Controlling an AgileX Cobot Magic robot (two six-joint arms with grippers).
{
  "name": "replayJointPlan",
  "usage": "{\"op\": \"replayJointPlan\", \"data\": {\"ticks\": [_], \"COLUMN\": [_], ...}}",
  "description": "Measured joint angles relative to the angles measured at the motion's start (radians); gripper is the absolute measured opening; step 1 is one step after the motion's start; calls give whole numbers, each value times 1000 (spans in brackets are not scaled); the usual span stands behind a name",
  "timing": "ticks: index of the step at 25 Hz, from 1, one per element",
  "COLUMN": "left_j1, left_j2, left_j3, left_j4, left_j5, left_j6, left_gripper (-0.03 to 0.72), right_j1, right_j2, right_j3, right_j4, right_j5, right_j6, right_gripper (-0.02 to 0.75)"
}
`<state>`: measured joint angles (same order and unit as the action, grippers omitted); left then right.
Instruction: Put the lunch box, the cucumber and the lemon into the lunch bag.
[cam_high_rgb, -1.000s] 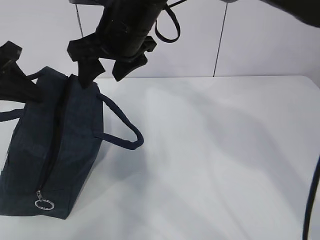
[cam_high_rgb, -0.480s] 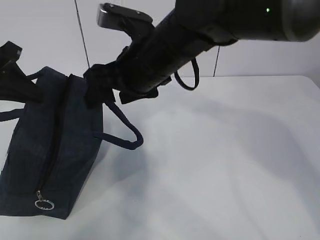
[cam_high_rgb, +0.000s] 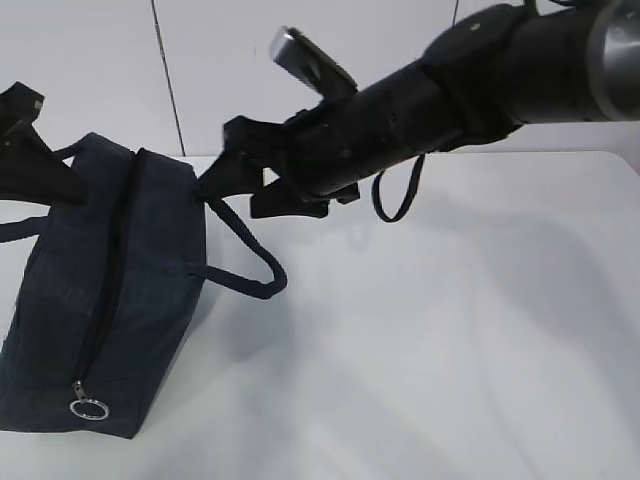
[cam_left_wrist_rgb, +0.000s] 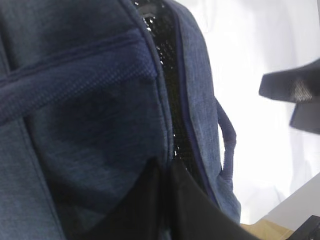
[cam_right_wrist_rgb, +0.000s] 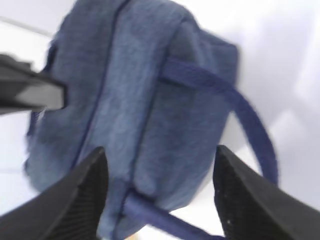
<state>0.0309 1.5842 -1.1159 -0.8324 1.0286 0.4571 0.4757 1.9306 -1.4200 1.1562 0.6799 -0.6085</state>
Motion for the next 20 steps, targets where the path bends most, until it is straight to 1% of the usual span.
{"op": "replayJointPlan", "data": {"ticks": [3,6,14,20], "left_j1": [0,0,0,0], "left_j2": [0,0,0,0], "left_j3": [0,0,0,0], "left_j4": [0,0,0,0], "left_j5": [-2,-2,-2,-2], "left_j6": [0,0,0,0], "left_gripper": [1,1,1,1], "right_j1": [-90,-127,-127,-125], "right_j2": [31,63,180,218], "right_j3": [16,16,-4,-86], "right_j4": [143,225,320,328], "right_j5": [103,210,346,362], "right_j6": [-129,-226,-277,-283], "right_gripper": [485,480,480,478]}}
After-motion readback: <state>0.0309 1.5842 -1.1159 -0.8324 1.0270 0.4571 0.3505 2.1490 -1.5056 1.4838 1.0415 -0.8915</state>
